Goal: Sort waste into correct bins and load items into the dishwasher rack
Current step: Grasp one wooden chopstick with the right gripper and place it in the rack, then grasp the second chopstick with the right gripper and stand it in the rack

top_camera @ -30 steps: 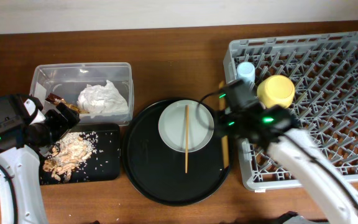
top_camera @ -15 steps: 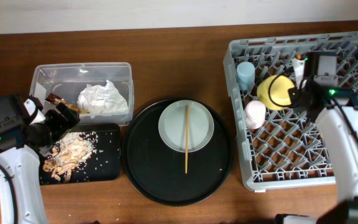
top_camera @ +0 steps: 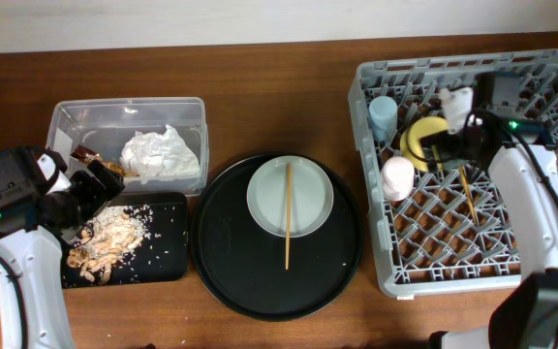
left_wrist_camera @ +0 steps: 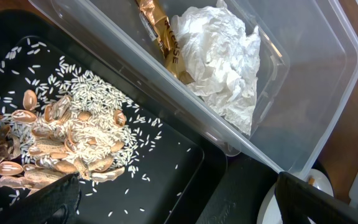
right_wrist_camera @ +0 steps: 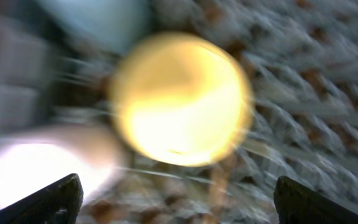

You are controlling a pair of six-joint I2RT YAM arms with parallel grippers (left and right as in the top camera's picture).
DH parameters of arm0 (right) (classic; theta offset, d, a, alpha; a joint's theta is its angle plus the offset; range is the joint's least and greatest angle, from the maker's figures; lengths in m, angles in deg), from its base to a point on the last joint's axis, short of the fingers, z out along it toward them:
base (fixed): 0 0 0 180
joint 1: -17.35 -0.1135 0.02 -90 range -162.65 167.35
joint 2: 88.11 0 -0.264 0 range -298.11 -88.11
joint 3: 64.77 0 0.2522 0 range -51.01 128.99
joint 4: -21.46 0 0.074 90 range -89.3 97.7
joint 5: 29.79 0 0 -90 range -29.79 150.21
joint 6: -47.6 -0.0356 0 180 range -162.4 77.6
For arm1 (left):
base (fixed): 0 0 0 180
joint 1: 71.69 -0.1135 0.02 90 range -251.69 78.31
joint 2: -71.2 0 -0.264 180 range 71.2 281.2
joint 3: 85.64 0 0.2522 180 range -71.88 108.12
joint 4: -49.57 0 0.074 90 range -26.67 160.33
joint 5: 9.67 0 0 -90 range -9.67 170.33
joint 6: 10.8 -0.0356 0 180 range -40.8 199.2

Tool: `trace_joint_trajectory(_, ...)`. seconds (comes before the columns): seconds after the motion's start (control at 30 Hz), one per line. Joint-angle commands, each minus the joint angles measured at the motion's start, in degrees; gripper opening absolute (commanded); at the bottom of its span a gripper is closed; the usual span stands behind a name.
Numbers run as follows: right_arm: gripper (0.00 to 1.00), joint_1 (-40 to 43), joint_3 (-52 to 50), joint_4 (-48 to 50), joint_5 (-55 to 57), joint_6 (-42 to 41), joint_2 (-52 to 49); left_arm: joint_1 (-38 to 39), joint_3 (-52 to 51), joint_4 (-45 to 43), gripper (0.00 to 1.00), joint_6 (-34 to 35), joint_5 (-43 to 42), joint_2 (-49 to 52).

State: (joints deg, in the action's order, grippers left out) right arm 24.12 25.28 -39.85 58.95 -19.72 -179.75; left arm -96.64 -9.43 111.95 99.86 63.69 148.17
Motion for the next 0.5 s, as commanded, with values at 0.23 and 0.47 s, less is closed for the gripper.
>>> trace_joint_trajectory(0.23,1.0,-13.88,3.61,-3.04,-51.3,-23.65,3.76,-0.35,0.07,-0.04,0.99,0.52,-0.02,-0.59)
trace_joint_trajectory(0.47,0.58,-34.6,3.43,-2.93,-10.01,-44.09,-1.2,-0.35,0.07,-0.04,0.99,0.52,-0.02,-0.59)
